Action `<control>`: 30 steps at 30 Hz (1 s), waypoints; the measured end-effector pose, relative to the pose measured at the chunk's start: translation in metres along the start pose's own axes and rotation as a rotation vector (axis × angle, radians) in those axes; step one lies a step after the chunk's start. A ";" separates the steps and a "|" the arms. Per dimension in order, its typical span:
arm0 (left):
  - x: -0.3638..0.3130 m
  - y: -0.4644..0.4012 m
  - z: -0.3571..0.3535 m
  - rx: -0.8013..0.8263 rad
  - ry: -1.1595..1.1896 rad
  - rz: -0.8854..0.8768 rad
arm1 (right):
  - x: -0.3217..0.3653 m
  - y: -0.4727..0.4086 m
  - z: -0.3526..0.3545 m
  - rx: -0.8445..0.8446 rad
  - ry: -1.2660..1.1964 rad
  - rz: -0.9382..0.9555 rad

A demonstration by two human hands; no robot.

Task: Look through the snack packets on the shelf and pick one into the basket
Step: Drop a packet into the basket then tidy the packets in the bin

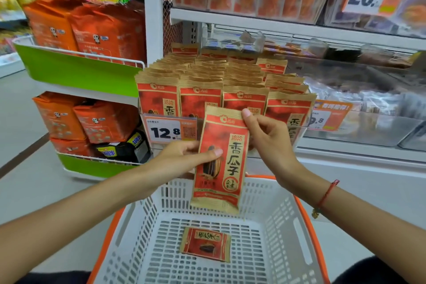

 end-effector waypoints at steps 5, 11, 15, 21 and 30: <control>-0.001 0.002 -0.002 -0.014 -0.065 -0.108 | -0.008 0.006 -0.003 0.002 -0.021 -0.083; -0.005 0.003 0.009 -0.206 -0.034 -0.198 | -0.007 0.012 -0.011 0.218 0.204 -0.117; -0.002 0.005 0.007 -0.307 -0.028 -0.259 | -0.005 0.016 -0.013 0.325 0.154 -0.132; 0.001 0.004 -0.001 -0.335 -0.024 -0.263 | -0.007 0.018 -0.009 0.383 0.159 -0.119; 0.004 0.002 -0.002 -0.260 0.035 -0.275 | -0.001 0.015 0.011 0.572 0.014 -0.233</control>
Point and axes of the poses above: each hand's wrist, its own y-axis away from the middle knuckle, its own z-axis out of the back of the hand, x = y × z, the point moved 3 cm from there along -y, towards the middle knuckle, and after that the axes turned 6 degrees about -z, right-handed, at the moved point
